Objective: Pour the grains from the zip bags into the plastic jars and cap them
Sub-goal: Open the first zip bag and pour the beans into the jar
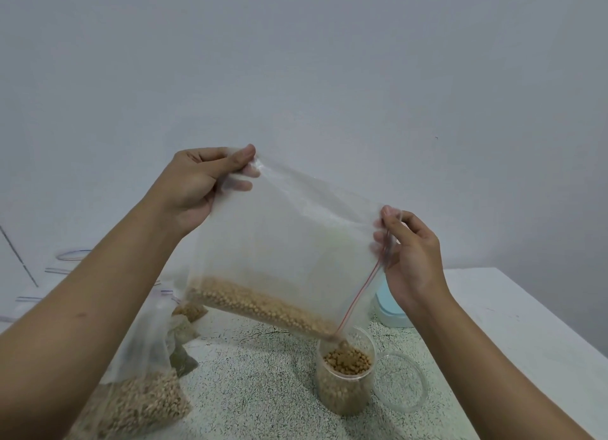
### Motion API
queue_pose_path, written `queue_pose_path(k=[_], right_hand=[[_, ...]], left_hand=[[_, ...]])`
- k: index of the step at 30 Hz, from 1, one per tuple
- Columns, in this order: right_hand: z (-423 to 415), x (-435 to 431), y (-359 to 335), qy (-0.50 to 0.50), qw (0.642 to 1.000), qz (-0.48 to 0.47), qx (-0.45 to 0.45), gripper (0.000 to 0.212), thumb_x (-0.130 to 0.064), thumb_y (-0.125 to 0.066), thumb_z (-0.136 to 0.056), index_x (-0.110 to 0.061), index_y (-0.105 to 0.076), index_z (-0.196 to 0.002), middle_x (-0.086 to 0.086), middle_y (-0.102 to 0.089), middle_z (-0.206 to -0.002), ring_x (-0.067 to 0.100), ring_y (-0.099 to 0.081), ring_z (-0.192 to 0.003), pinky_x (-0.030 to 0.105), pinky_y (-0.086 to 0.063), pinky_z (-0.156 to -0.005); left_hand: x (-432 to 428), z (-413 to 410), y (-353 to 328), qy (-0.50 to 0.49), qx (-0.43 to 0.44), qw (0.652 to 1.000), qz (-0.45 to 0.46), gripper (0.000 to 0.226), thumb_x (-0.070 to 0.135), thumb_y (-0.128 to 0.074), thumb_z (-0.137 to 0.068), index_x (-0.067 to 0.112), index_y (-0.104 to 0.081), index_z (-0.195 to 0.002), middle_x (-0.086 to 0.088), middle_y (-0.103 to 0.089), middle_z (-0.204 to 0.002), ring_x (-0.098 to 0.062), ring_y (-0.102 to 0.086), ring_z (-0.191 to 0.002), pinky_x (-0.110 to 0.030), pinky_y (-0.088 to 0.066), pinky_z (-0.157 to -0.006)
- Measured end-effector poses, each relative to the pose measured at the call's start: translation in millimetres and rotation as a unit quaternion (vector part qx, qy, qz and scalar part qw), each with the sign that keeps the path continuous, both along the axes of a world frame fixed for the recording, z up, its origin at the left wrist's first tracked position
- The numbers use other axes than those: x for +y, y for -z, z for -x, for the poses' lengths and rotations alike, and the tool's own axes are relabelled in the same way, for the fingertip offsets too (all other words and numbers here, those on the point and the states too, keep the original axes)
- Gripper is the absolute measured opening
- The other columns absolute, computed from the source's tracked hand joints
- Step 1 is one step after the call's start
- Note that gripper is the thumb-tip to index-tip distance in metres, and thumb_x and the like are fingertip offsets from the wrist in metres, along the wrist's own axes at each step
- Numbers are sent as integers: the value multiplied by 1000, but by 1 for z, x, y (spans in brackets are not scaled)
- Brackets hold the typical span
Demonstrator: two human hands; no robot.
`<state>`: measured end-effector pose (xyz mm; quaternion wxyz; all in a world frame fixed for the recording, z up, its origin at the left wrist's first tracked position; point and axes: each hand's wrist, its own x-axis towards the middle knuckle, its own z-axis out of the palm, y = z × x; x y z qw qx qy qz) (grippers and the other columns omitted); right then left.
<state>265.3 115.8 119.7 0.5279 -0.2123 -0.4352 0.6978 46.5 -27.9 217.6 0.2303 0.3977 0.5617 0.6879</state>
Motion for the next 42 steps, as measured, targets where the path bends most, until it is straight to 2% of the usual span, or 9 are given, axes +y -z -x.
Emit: queue_pose_path(k=[8,15,19,26,29,32,35,39,42], right_hand=[[-4,6,2,10,1000,-9,-4,13,-17,-66,-97,-18,-65,-84,-7,-68,-74,8,-58,-63,20,-49,-59],[-11,9,7,19,1000,-18,-5,14,-19,-65,-98,-18,-61,-85,-8,-64,-71,7,-56,-62,19,-48,-58],[-15,10,10,26,999,-23,-11,14,-20,-65,-99,-20,-60,-85,-10,-63,-70,5,-55,-60,18,-50,-57],[-14,11,17,40,999,-31,-6,11,-19,-64,-99,-15,-58,-90,-9,-59,-67,6,-51,-58,18,-51,-55],[-12,10,19,52,998,-46,-13,12,-21,-64,-98,-15,-57,-91,-5,-56,-69,8,-50,-61,20,-52,-55],[-10,9,22,61,996,-55,-17,14,-23,-64,-98,-16,-56,-88,-3,-55,-73,9,-51,-64,22,-52,-55],[-10,7,24,61,996,-55,-18,15,-24,-63,-99,-17,-57,-86,-3,-54,-73,8,-52,-64,22,-52,-54],[-11,5,26,66,996,-61,-18,15,-24,-62,-99,-15,-58,-88,-4,-54,-70,6,-52,-60,21,-51,-52],[-11,5,27,71,995,-62,-20,14,-25,-62,-99,-13,-59,-92,-4,-54,-68,6,-52,-60,22,-51,-52]], left_hand=[[6,-4,3,15,-2,1000,-12,14,26,-75,-79,15,-79,-72,0,-75,-77,-9,-66,-60,-14,-52,-62],[12,-7,8,23,15,999,-21,15,24,-74,-81,9,-76,-80,0,-75,-79,-9,-67,-64,-15,-53,-65],[13,-11,12,28,28,999,-26,15,25,-74,-81,14,-79,-73,-1,-76,-80,-9,-68,-66,-16,-54,-64],[14,-10,13,10,75,997,-17,22,34,-77,-81,13,-80,-89,-4,-77,-84,-15,-68,-63,-33,-48,-83],[14,-9,13,0,115,993,-20,24,36,-76,-85,14,-81,-91,-5,-78,-86,-16,-68,-67,-38,-42,-81],[17,-8,17,-36,182,982,-27,18,32,-71,-93,16,-79,-90,1,-78,-82,-10,-65,-72,-21,-41,-62],[19,-5,22,-70,243,967,-36,17,31,-70,-95,21,-79,-86,10,-77,-79,-2,-58,-71,-14,-42,-55],[19,-1,31,-107,332,936,-52,21,34,-69,-97,17,-80,-91,7,-76,-78,-19,-54,-58,-20,-47,-55],[19,0,36,-125,407,903,-58,30,37,-63,-101,12,-73,-88,1,-73,-76,-32,-53,-57,-36,-54,-58]])
